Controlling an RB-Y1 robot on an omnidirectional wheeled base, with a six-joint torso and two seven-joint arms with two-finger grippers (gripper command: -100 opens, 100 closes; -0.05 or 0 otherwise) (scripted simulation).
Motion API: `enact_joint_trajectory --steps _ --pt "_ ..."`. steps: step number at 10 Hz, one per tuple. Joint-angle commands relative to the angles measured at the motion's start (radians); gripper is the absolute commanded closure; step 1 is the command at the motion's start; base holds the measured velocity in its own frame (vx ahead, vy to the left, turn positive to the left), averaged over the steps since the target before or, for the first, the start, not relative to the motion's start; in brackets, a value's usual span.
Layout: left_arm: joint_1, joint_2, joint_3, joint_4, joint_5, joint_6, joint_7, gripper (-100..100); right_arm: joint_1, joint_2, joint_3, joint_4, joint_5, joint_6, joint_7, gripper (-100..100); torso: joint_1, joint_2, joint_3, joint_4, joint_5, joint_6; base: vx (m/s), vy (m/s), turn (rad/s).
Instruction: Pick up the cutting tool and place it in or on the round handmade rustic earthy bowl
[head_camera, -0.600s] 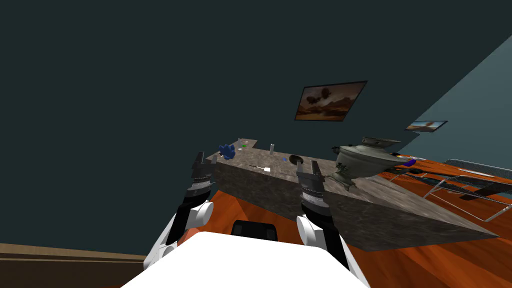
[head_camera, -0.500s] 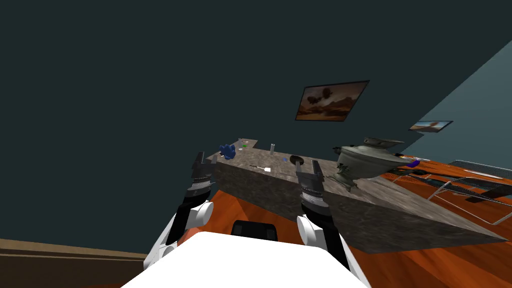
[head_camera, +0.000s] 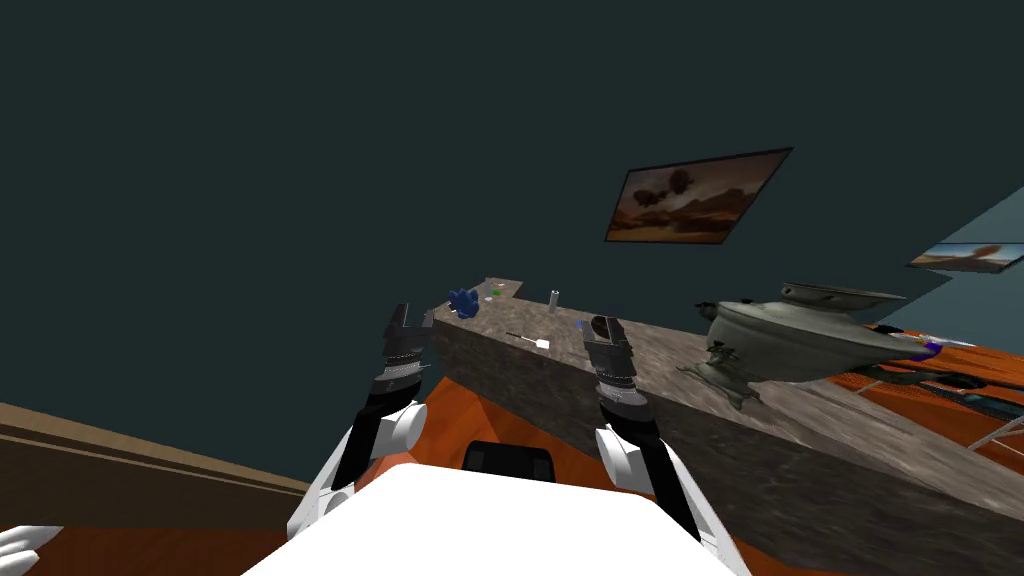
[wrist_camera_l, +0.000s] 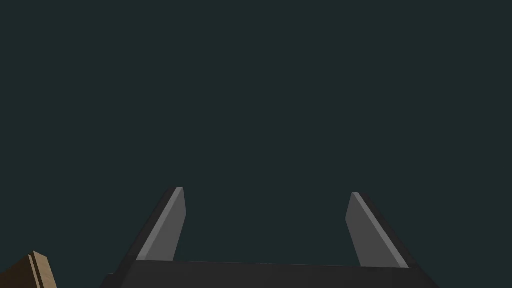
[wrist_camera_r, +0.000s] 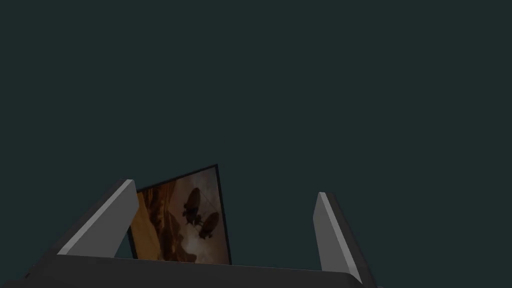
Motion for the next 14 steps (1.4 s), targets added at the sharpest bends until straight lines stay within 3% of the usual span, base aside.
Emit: enact_joint_trajectory --steps 1,5,6,9,10,14 --pt "0.000 0.000 0.000 0.000 0.000 0.000 0.000 0 -0.029 -0.046 0.011 0.023 0.018 -0.006 0.006 -100 0.000 0.000 0.000 0.000 0.000 0.000 0.053 0.003 0.201" --pt "0.000 0.000 0.000 0.000 0.000 0.000 0.000 0 -0.111 -0.171 0.046 0.097 0.076 -0.024 0.020 -100 -0.001 -0.001 0.000 0.000 0.000 0.000 0.057 -0.009 0.254" --pt "0.000 0.000 0.000 0.000 0.000 0.000 0.000 0 -0.111 -0.180 0.046 0.097 0.076 -0.024 0.020 -100 -0.001 -0.001 0.000 0.000 0.000 0.000 0.037 -0.019 0.089" --pt "0.000 0.000 0.000 0.000 0.000 0.000 0.000 0 -0.175 -0.282 0.080 0.169 0.131 -0.040 0.034 -100 -0.001 0.001 0.000 0.000 0.000 0.000 0.038 -0.023 0.244" --pt "0.000 0.000 0.000 0.000 0.000 0.000 0.000 0 -0.175 -0.298 0.080 0.169 0.131 -0.040 0.034 -100 -0.002 0.000 0.000 0.000 0.000 0.000 0.029 -0.025 0.114" --pt "0.000 0.000 0.000 0.000 0.000 0.000 0.000 0 -0.233 -0.420 0.120 0.251 0.194 -0.059 0.051 -100 -0.001 0.002 0.001 0.000 0.000 0.001 0.021 -0.024 0.182"
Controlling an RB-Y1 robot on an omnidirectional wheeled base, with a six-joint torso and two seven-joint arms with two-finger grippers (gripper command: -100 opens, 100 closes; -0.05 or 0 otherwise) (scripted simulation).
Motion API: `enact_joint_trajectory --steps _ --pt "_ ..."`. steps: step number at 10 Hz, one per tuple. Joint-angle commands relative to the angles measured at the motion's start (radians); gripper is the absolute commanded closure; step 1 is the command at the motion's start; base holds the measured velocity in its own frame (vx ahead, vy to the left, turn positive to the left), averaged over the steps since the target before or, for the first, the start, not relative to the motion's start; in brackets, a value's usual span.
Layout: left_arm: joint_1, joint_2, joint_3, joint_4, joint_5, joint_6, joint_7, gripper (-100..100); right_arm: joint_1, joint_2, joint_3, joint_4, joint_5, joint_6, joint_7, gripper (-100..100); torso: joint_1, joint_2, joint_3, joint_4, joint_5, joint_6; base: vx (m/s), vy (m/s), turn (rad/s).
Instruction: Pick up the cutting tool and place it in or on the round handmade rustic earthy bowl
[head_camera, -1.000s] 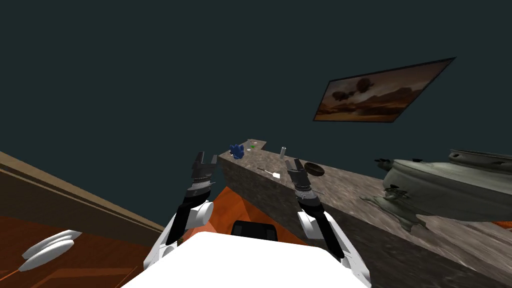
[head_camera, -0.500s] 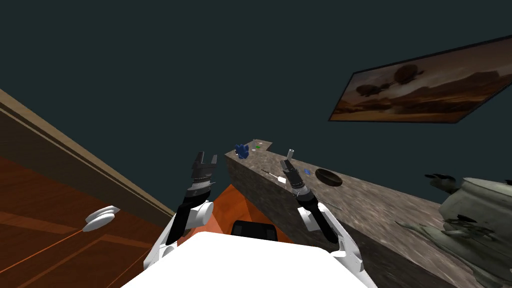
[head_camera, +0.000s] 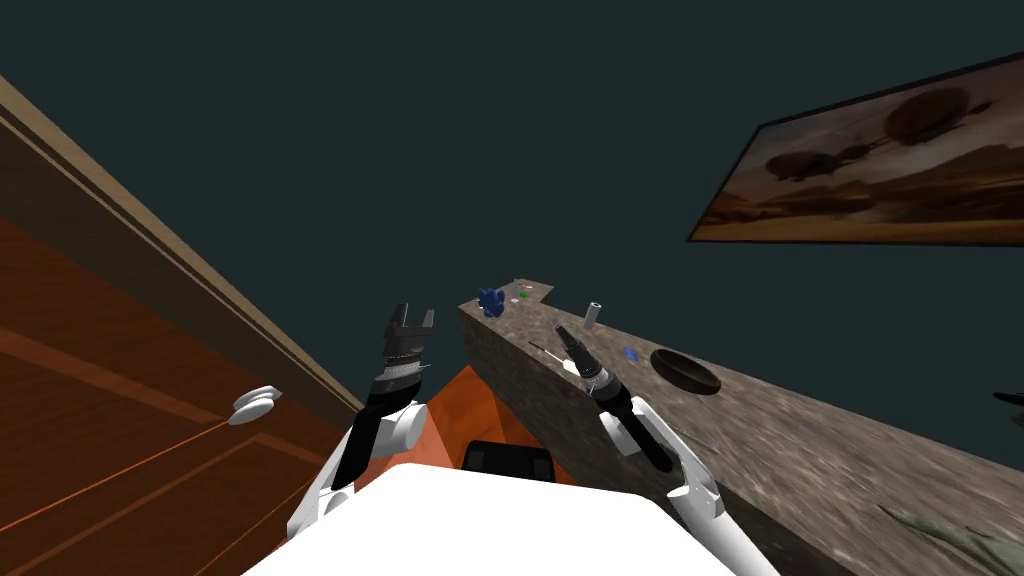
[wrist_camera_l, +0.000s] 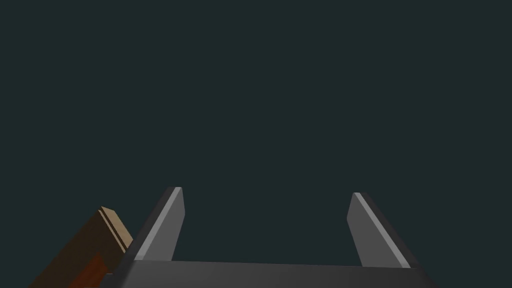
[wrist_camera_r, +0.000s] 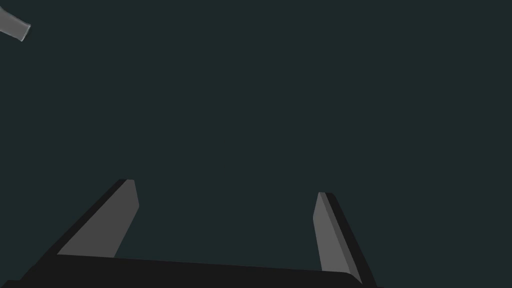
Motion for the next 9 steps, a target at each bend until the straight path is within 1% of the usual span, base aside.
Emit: enact_joint_trajectory --steps 1,2,3,4,5,6,7,8,9 --pt "0.000 0.000 0.000 0.000 0.000 0.000 0.000 0 -0.024 -0.050 0.022 0.036 0.034 -0.006 0.008 -100 0.000 0.000 0.000 0.000 0.000 0.000 0.020 -0.042 0.257" --pt "0.000 0.000 0.000 0.000 0.000 0.000 0.000 0 -0.024 -0.072 0.022 0.036 0.034 -0.006 0.008 -100 -0.001 0.000 0.000 0.000 0.000 0.000 0.012 -0.036 0.113" --pt "0.000 0.000 0.000 0.000 0.000 0.000 0.000 0 -0.040 -0.107 0.036 0.067 0.057 -0.012 0.014 -100 -0.001 0.000 0.000 0.000 0.000 0.001 0.002 -0.031 0.173" --pt "0.000 0.000 0.000 0.000 0.000 0.000 0.000 0 -0.040 -0.117 0.036 0.067 0.057 -0.012 0.014 -100 0.000 0.000 0.000 0.000 0.000 0.000 0.004 -0.029 0.076" --pt "0.000 0.000 0.000 0.000 0.000 0.000 0.000 0 -0.055 -0.156 0.051 0.098 0.080 -0.019 0.020 -100 0.000 0.001 0.000 0.000 0.000 0.001 0.005 -0.030 0.140" --pt "0.000 0.000 0.000 0.000 0.000 0.000 0.000 0 -0.055 -0.163 0.051 0.098 0.080 -0.019 0.020 -100 0.000 0.001 0.000 0.000 0.000 0.000 0.001 -0.033 0.094" --pt "0.000 0.000 0.000 0.000 0.000 0.000 0.000 0 -0.068 -0.202 0.066 0.130 0.104 -0.026 0.026 -100 0.000 0.001 0.001 0.000 0.000 0.001 -0.008 -0.036 0.180" --pt "0.000 0.000 0.000 0.000 0.000 0.000 0.000 0 -0.068 -0.211 0.066 0.130 0.104 -0.026 0.026 -100 0.000 0.001 0.001 0.000 0.000 0.000 -0.007 -0.032 0.068" --pt "0.000 0.000 0.000 0.000 0.000 0.000 0.000 0 -0.080 -0.249 0.081 0.163 0.128 -0.032 0.032 -100 0.000 0.001 0.001 0.000 0.000 0.001 -0.007 -0.034 0.105"
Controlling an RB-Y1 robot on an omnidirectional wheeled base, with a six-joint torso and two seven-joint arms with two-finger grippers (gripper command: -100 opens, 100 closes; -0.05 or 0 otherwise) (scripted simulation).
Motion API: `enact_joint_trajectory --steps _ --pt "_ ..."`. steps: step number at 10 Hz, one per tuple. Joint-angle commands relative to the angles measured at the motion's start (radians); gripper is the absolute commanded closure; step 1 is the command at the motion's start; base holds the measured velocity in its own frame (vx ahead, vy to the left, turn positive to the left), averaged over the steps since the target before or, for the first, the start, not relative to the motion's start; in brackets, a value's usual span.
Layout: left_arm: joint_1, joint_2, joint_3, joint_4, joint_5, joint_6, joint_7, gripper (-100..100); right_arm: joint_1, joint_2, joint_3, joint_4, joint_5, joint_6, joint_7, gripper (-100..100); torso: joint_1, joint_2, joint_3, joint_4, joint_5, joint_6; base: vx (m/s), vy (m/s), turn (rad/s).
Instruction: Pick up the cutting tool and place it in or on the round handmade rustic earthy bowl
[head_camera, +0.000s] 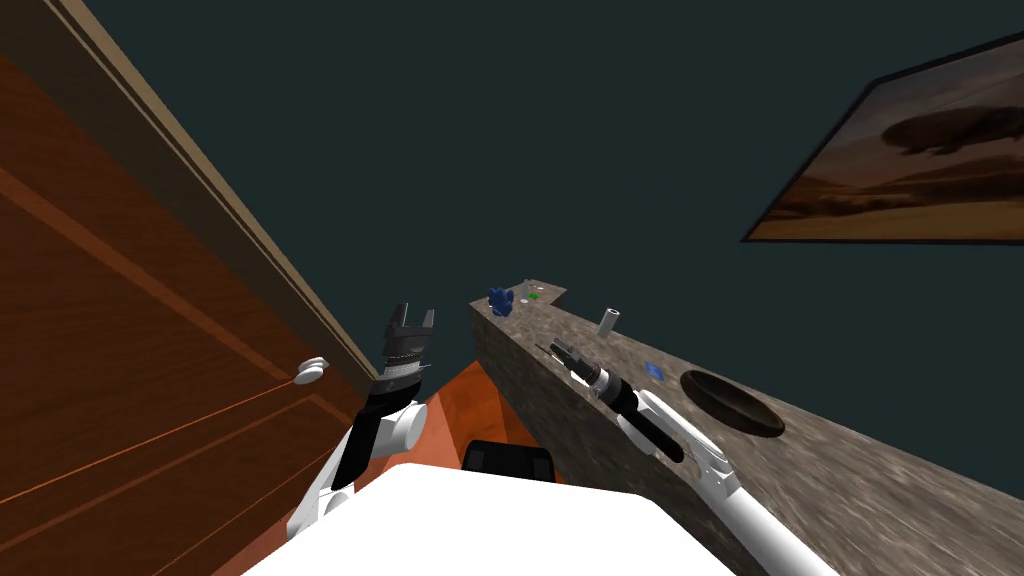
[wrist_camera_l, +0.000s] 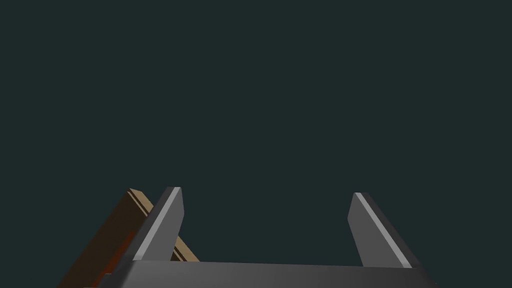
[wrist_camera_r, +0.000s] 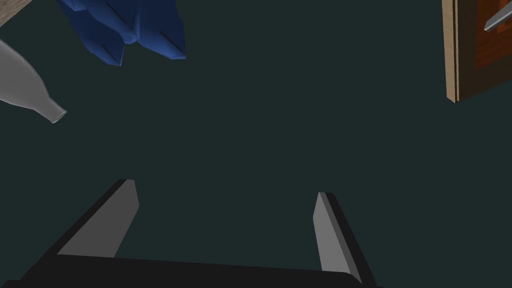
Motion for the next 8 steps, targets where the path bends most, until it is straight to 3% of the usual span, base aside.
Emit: enact_joint_trajectory --steps 1,4,8 --pt "0.000 0.000 0.000 0.000 0.000 0.000 0.000 0 -0.025 -0.050 0.028 0.050 0.038 -0.005 0.009 -100 0.000 0.000 0.000 0.000 0.000 0.000 -0.018 -0.056 0.243" --pt "0.000 0.000 0.000 0.000 0.000 0.000 0.000 0 -0.033 -0.123 0.043 0.087 0.062 -0.012 0.015 -100 0.000 0.000 0.000 0.000 0.000 0.000 -0.014 -0.037 0.079" --pt "0.000 0.000 0.000 0.000 0.000 0.000 0.000 0 -0.046 -0.252 0.090 0.187 0.133 -0.031 0.032 -100 0.000 0.002 0.001 0.000 0.000 0.001 -0.035 -0.041 0.102"
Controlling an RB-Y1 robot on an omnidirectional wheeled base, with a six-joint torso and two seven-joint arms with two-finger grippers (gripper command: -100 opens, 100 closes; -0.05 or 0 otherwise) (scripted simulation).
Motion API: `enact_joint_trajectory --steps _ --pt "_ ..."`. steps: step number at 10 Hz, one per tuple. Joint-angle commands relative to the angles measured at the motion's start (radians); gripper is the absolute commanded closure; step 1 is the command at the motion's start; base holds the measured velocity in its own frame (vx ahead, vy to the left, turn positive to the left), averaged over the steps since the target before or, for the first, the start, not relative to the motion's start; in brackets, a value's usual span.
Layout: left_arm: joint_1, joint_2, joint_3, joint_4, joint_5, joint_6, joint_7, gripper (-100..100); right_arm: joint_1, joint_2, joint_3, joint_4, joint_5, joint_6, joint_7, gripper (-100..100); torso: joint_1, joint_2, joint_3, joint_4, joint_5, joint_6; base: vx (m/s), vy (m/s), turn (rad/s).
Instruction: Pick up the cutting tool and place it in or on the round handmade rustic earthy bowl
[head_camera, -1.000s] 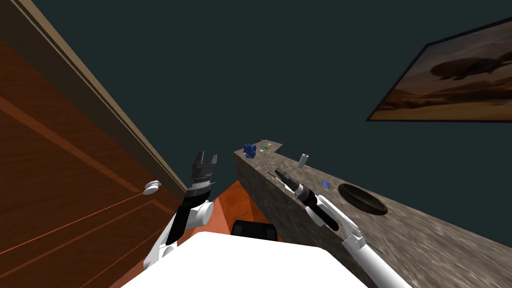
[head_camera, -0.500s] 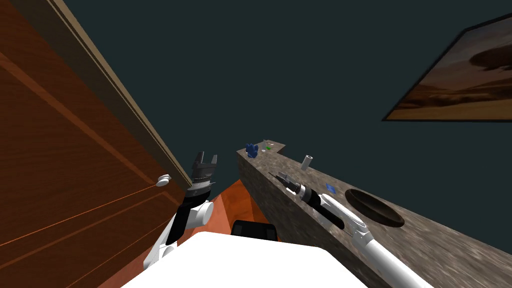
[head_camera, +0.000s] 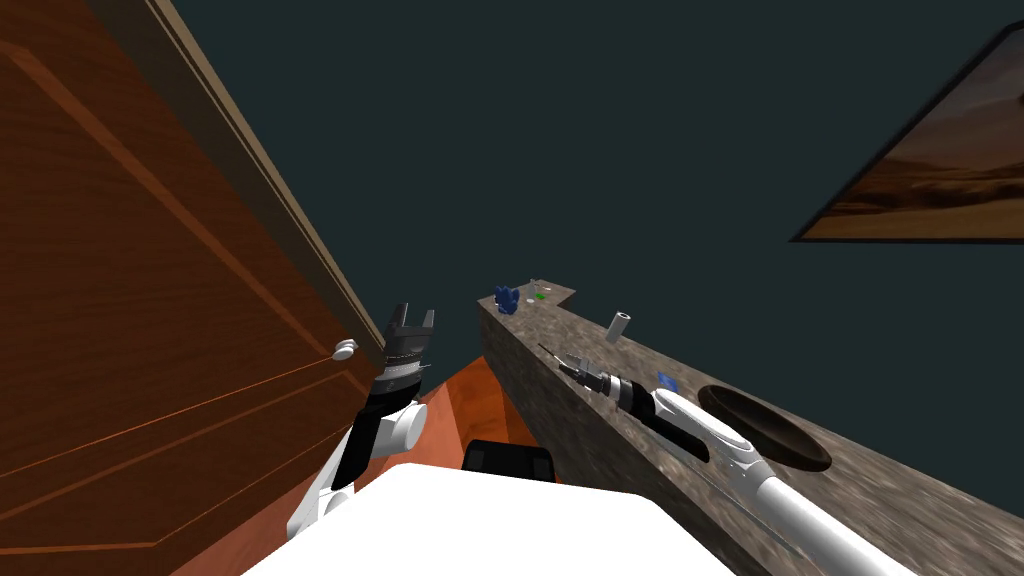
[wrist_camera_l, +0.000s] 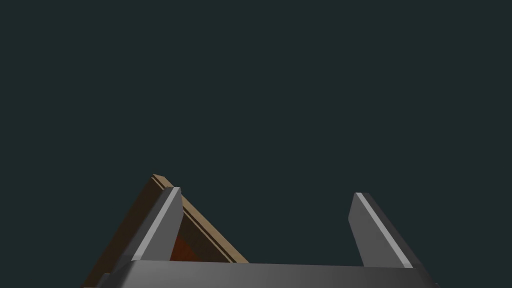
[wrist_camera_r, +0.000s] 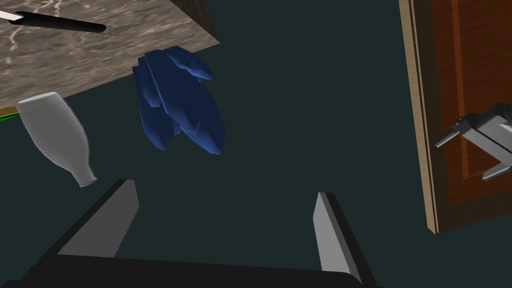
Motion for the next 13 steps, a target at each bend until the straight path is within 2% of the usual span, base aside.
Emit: enact_joint_trajectory --steps 1,2,3,4,5,6,7,9,10,12,13 --pt "0.000 0.000 0.000 0.000 0.000 0.000 0.000 0 -0.001 -0.040 0.006 0.012 0.011 -0.001 -0.001 -100 0.000 0.000 0.000 0.000 0.000 0.000 -0.031 -0.032 0.040" --pt "0.000 0.000 0.000 0.000 0.000 0.000 0.000 0 -0.002 -0.073 0.022 0.044 0.034 -0.008 0.004 -100 0.001 0.000 0.000 0.000 0.000 0.000 -0.040 -0.029 0.066" --pt "0.000 0.000 0.000 0.000 0.000 0.000 0.000 0 -0.002 -0.087 0.022 0.044 0.034 -0.008 0.004 -100 0.001 0.000 0.000 0.000 0.000 0.000 -0.035 -0.026 0.042" --pt "0.000 0.000 0.000 0.000 0.000 0.000 0.000 0 -0.001 -0.126 0.037 0.075 0.056 -0.014 0.010 -100 0.001 0.000 0.000 0.000 0.000 0.000 -0.039 -0.029 0.073" --pt "0.000 0.000 0.000 0.000 0.000 0.000 0.000 0 -0.001 -0.132 0.037 0.075 0.056 -0.014 0.010 -100 0.001 0.000 0.000 0.000 0.000 0.000 -0.030 -0.022 0.035" --pt "0.000 0.000 0.000 0.000 0.000 0.000 0.000 0 0.001 -0.173 0.052 0.105 0.078 -0.020 0.015 -100 0.002 0.000 0.000 0.000 0.000 0.001 -0.036 -0.023 0.038" --pt "0.000 0.000 0.000 0.000 0.000 0.000 0.000 0 0.001 -0.175 0.052 0.105 0.078 -0.020 0.015 -100 0.001 0.000 0.000 0.000 0.000 0.000 -0.040 -0.024 0.028" --pt "0.000 0.000 0.000 0.000 0.000 0.000 0.000 0 0.008 -0.248 0.080 0.161 0.118 -0.032 0.024 -100 0.001 0.001 0.001 0.000 0.000 0.000 -0.062 -0.040 0.058" --pt "0.000 0.000 0.000 0.000 0.000 0.000 0.000 0 0.008 -0.257 0.080 0.162 0.118 -0.032 0.024 -100 0.000 0.002 0.001 0.000 0.000 0.000 -0.059 -0.030 0.025" --pt "0.000 0.000 0.000 0.000 0.000 0.000 0.000 0 0.018 -0.317 0.105 0.211 0.153 -0.042 0.032 -100 0.002 0.001 0.001 0.000 0.000 0.000 -0.062 -0.016 0.029" --pt "0.000 0.000 0.000 0.000 0.000 0.000 0.000 0 0.018 -0.329 0.105 0.211 0.153 -0.042 0.032 -100 0.002 0.002 0.001 0.001 0.000 0.000 -0.056 -0.024 0.012"
